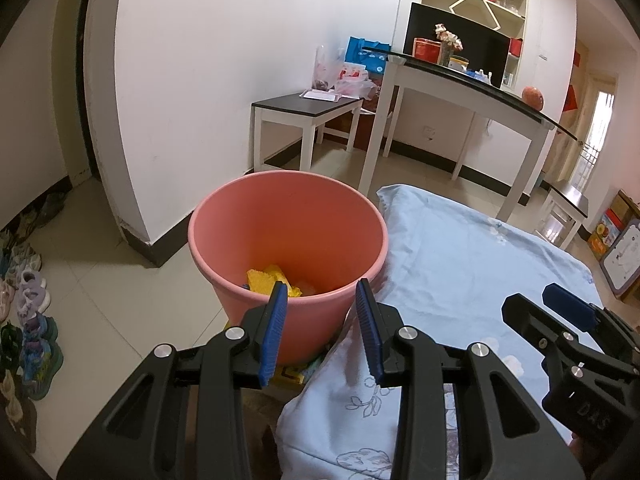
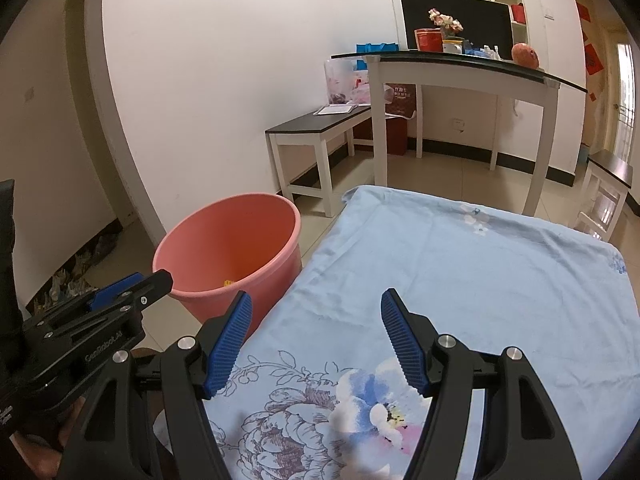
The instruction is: Collect trash
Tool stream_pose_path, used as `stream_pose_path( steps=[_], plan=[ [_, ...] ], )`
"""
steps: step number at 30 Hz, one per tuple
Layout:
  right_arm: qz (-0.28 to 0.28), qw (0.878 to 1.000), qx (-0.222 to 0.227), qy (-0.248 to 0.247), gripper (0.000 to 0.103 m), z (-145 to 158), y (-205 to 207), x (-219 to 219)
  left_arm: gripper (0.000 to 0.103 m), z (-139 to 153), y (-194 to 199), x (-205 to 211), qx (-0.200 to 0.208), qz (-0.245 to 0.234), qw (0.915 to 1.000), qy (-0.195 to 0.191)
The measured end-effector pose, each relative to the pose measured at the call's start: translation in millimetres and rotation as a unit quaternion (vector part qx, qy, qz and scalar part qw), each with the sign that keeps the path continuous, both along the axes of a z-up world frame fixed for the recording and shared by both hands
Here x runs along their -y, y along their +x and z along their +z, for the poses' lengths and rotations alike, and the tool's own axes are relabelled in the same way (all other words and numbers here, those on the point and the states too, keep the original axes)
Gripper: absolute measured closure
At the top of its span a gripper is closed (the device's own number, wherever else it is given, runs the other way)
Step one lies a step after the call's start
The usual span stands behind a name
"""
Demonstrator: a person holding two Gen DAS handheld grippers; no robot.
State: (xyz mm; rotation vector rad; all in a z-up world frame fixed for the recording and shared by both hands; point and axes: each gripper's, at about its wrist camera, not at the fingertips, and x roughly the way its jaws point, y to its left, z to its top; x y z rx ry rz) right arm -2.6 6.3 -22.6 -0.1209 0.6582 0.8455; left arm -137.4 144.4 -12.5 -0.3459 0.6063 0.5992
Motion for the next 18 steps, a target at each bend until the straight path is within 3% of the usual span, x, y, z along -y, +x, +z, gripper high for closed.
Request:
stream_pose_path(
  steps=[18],
  plan=[
    [0.007, 1.000, 0.001, -0.006, 0.037, -1.0, 1.3, -3.0, 0.067, -1.9, 1.3, -2.3, -0.008, 0.007, 0.9999, 0.002]
  ],
)
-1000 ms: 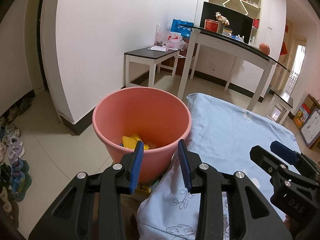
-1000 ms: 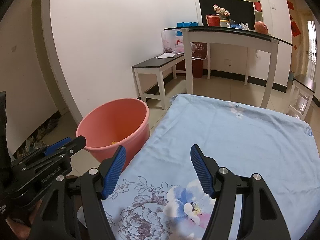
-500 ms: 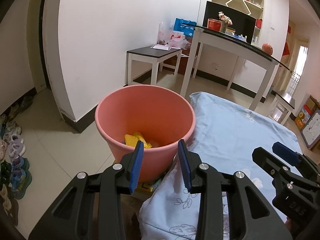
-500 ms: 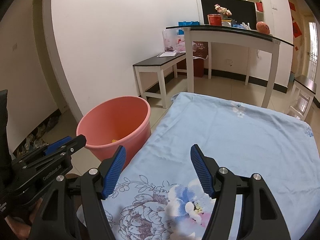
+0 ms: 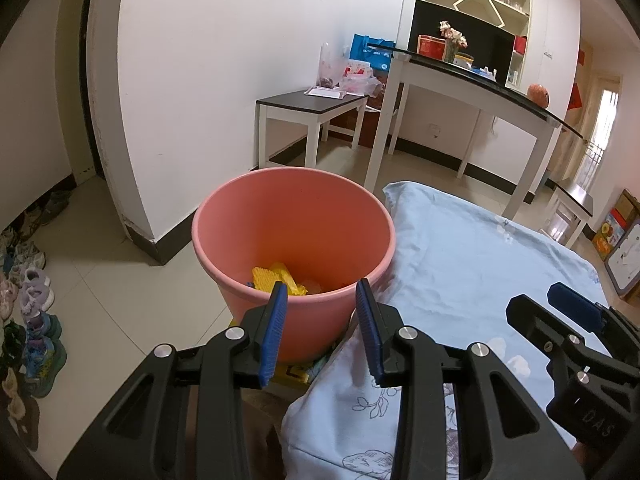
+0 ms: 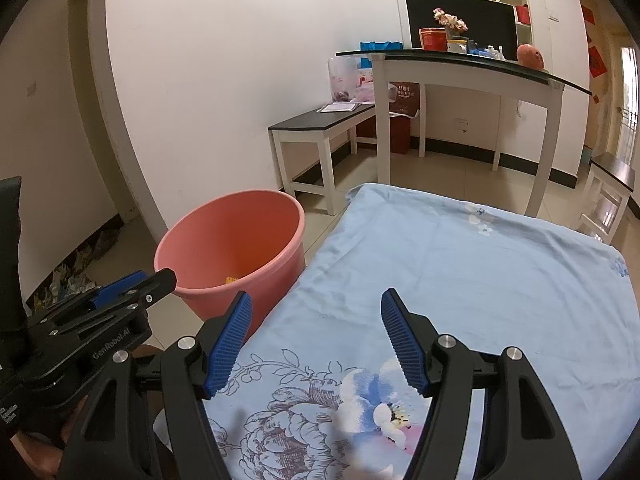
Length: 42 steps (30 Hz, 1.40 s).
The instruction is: Collect trash
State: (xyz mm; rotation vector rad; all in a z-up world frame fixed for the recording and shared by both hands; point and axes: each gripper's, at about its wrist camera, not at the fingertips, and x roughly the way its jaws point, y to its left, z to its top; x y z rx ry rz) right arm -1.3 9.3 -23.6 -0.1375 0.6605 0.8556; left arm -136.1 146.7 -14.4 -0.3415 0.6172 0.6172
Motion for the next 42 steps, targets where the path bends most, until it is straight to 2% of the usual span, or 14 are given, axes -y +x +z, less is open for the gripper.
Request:
stream_pose_path(
  steps=[20, 42],
  plan=[
    [0.001, 1.000, -0.001, -0.002, 0.037, -1.0, 0.0, -0.7, 0.067, -6.3, 2.8, 0.1, -0.025, 0.033, 0.9991, 0.011],
    [0.001, 1.000, 0.000, -0.003, 0.037, -4.4, 0.0, -1.3, 0.065, -3.9, 1.8, 2.7, -0.024, 0.044, 0.9985, 0.022]
  ],
)
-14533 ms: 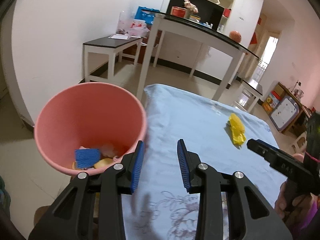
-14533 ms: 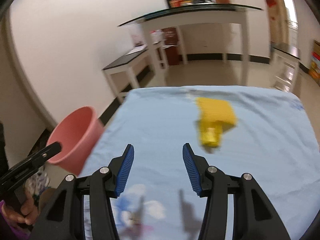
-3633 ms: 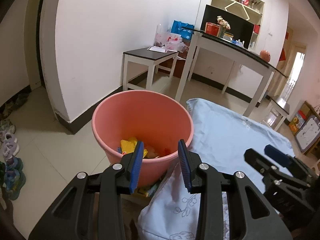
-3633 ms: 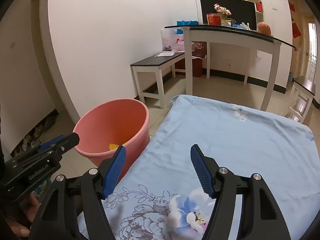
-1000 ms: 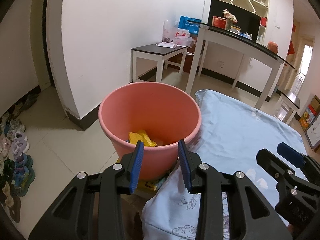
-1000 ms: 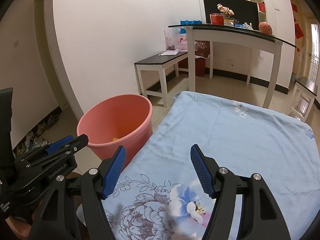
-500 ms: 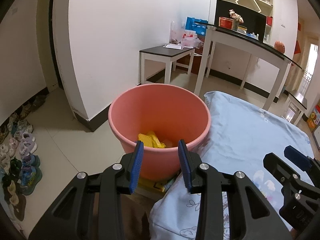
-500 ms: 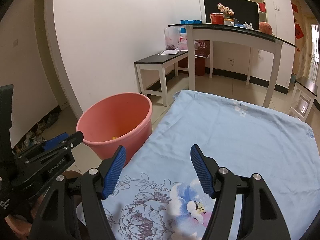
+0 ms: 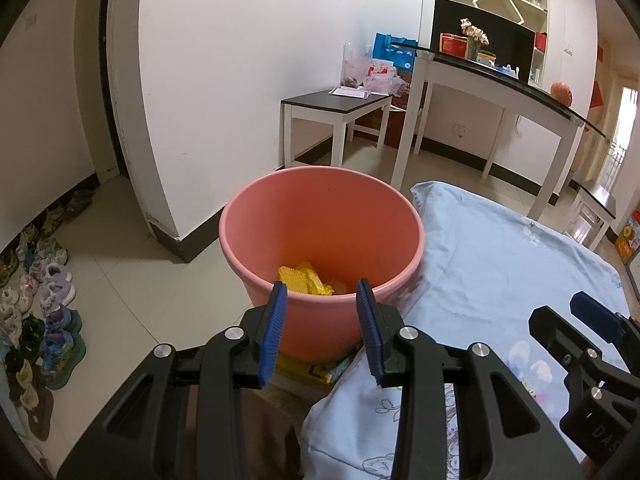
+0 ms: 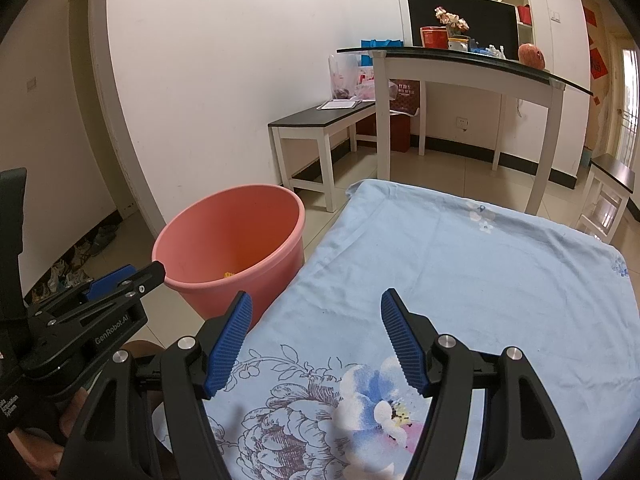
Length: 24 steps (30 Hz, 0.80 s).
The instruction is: Collect trash
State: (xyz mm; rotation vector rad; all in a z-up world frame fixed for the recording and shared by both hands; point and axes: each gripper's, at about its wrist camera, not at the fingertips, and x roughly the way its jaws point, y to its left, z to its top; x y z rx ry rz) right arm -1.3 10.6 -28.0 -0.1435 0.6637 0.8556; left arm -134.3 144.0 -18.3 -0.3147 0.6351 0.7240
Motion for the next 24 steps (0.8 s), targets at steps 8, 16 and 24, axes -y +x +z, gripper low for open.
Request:
stream_pose_path(
  steps=[8, 16, 24],
  plan=[
    [0.000, 1.000, 0.000, 0.000, 0.037, -2.5, -0.5, 1.2, 0.054, -1.2, 0.2, 1.9, -0.003, 0.005, 1.0000, 0.004],
    [0.000, 1.000, 0.000, 0.000, 0.037, -2.0, -0.4, 0.7, 0.054, -1.7, 0.5, 1.7, -0.005, 0.011, 0.9999, 0.006],
    [-0.001, 1.000, 0.001, -0.001, 0.037, -4.5, -0.5, 2.3, 0.054, -0.7, -1.4, 0.4, 0.004, 0.014, 0.9998, 0.016]
  ],
)
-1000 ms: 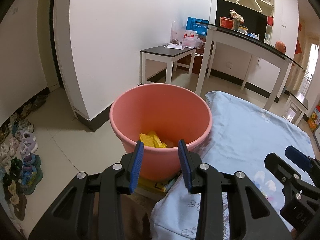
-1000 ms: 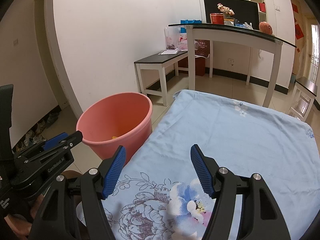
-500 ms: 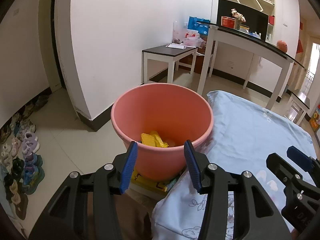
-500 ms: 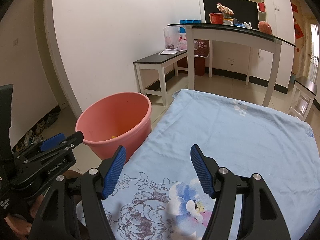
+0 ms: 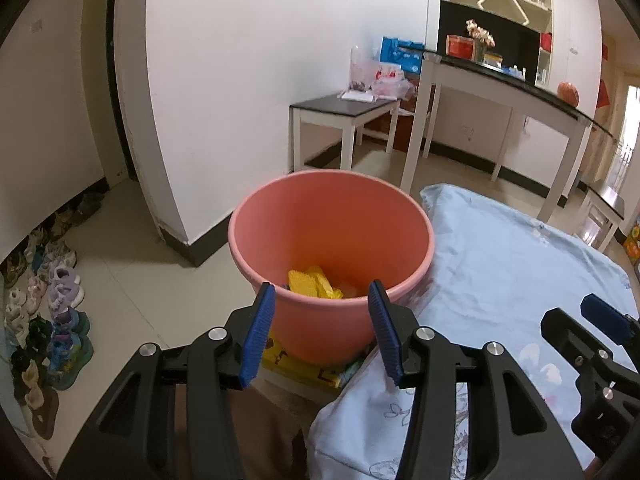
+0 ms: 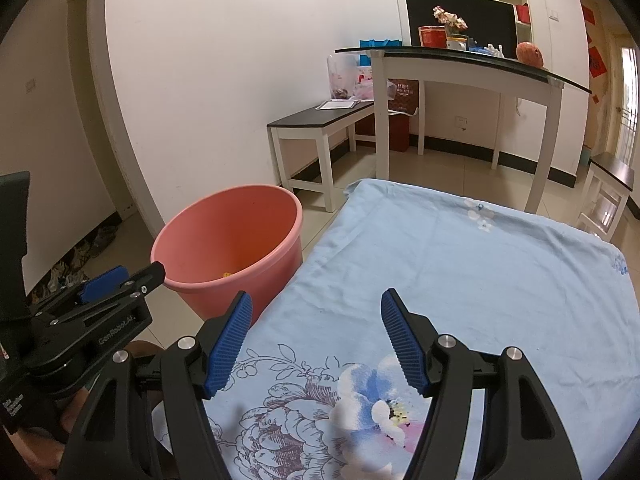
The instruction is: Collect trash
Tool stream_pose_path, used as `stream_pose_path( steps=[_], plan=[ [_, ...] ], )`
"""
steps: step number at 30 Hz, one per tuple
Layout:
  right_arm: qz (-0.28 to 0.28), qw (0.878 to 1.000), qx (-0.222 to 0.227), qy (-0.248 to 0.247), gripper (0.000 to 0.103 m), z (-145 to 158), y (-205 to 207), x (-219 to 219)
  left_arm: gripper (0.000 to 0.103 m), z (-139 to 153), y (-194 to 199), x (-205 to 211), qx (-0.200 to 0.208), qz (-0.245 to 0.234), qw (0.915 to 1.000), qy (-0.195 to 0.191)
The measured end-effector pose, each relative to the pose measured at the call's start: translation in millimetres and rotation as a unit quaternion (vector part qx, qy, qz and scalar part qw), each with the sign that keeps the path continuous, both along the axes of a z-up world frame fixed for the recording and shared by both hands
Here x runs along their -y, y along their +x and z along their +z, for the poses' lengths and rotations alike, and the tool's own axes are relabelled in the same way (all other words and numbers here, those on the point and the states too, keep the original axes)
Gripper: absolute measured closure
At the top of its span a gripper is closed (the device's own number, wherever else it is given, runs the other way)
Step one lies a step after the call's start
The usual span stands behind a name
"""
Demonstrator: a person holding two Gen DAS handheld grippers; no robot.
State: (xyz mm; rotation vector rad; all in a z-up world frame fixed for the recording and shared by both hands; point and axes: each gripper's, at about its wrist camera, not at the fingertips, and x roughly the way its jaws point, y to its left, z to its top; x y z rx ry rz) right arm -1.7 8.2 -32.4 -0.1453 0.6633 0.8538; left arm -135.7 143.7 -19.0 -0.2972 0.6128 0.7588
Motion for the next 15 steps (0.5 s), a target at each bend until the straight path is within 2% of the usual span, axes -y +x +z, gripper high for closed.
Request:
stream_pose_path(
  steps=[15],
  plan=[
    [0.001, 1.000, 0.000, 0.000, 0.037, 0.8, -0.1, -0.7, 0.054, -3.6, 5.2, -3.3, -0.021, 0.002, 0.9997, -0.013]
  ],
)
